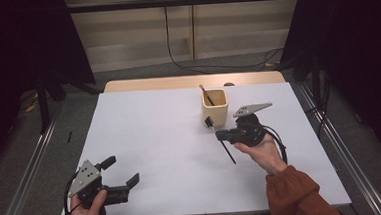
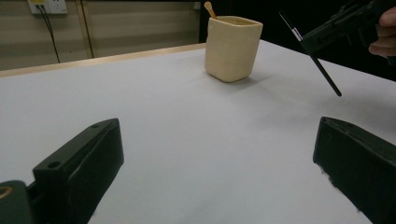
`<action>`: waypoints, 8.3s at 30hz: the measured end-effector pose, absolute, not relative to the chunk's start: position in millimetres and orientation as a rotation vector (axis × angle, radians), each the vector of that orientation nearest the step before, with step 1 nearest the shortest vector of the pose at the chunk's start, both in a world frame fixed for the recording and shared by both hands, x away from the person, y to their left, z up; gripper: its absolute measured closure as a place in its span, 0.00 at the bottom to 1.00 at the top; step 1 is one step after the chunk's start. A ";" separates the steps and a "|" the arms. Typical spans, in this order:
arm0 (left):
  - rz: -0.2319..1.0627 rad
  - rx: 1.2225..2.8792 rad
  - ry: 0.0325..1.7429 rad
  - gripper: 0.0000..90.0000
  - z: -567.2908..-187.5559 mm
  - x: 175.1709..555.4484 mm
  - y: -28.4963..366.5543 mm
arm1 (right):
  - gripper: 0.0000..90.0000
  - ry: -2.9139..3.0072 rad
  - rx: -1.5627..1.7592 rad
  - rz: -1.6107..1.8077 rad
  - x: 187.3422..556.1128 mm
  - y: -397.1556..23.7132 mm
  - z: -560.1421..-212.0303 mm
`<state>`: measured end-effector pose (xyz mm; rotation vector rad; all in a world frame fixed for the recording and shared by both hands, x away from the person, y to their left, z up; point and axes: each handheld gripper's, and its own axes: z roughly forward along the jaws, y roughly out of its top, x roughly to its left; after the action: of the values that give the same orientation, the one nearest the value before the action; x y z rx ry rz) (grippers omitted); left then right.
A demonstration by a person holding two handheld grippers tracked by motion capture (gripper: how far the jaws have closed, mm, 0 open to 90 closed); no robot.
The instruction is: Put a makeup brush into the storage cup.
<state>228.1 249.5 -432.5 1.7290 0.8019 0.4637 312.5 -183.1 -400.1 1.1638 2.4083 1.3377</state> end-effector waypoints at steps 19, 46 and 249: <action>0.466 1.724 0.797 0.02 -431.3 227.1 250.8 | 0.96 2.184 1.091 1.642 303.3 -198.4 -396.3; 0.466 1.723 0.798 0.02 -431.6 226.2 249.8 | 0.96 2.044 1.012 1.799 304.6 -201.8 -369.2; 0.436 1.741 0.790 0.02 -432.9 232.5 244.1 | 0.09 1.991 1.229 1.479 430.2 -202.9 -395.6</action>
<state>232.5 244.1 -432.9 1.7406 0.7897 0.4356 430.2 -202.9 -395.6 1.2292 1.9911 1.4788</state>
